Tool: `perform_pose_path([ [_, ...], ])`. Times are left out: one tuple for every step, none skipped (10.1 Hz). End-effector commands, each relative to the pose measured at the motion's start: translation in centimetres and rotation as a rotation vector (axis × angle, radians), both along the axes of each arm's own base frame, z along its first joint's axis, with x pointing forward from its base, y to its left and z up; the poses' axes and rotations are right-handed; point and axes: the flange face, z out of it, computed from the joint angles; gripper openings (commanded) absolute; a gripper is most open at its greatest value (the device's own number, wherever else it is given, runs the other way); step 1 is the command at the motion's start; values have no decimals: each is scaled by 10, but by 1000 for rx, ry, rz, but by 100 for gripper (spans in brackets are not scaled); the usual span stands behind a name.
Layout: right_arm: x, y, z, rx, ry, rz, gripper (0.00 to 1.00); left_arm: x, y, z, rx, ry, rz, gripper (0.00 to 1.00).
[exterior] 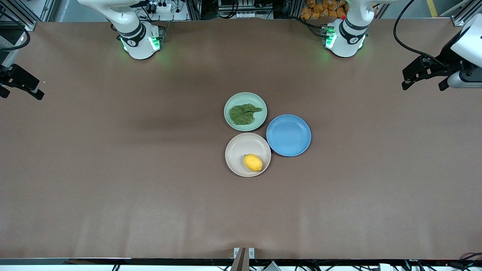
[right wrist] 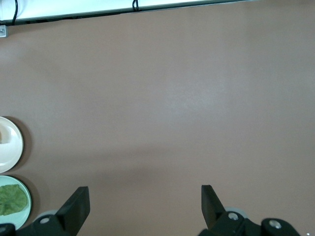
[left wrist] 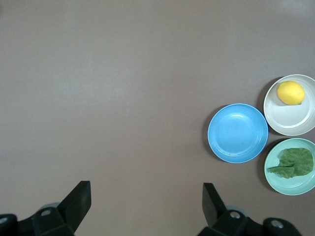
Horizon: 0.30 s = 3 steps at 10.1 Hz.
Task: Place lemon and lettuce in plates
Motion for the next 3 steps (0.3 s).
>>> perform_pose_path([
  [-7,-3,-4,-7,35,25,100,0,-5,5,-1,8,-20,100],
  [-10,-3,-5,-6,55,26,100,0,-5,5,-1,8,-18,100],
  [-11,-3,-7,-5,65,26,100,1,-4,5,0,8,-15,100],
])
